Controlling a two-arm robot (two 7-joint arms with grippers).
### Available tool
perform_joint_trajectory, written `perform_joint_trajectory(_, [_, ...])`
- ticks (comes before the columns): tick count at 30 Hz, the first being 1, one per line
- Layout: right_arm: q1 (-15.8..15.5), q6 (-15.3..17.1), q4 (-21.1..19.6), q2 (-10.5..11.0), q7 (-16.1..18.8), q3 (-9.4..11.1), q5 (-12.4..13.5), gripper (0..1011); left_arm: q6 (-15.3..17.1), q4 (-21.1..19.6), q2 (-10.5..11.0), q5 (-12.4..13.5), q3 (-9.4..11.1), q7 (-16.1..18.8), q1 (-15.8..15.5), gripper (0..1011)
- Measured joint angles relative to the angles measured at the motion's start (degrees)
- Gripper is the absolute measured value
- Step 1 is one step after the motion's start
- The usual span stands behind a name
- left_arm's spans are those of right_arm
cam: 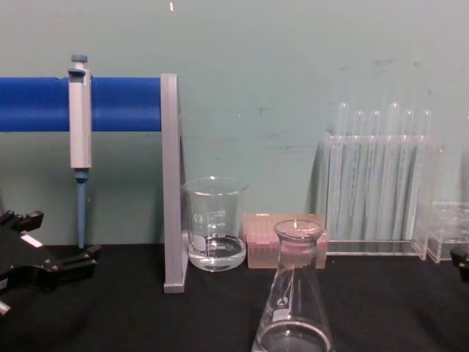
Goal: Grasp the erlenmeyer flask with one hand, shake it three times, then place it back.
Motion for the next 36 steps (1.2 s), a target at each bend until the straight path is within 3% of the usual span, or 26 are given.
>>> perform_joint_trajectory(26, [-0.10, -0.01, -0.15, 0.06, 0.68, 0.31, 0.06, 1003, 0.00, 0.00, 0.00, 0.00, 0.00, 0.00, 0.00, 1001])
perform_joint_trajectory(31, [-0.99, 0.26, -1.79, 0.53, 3.88, 1.64, 2.19, 1003, 0.00, 0.00, 0.00, 0.00, 0.00, 0.00, 0.00, 1001])
perform_joint_trajectory(36, [-2.35, 1.45, -4.37, 1.53, 9.14, 3.40, 6.76, 1002, 0.00, 0.00, 0.00, 0.00, 0.00, 0.00, 0.00, 1001])
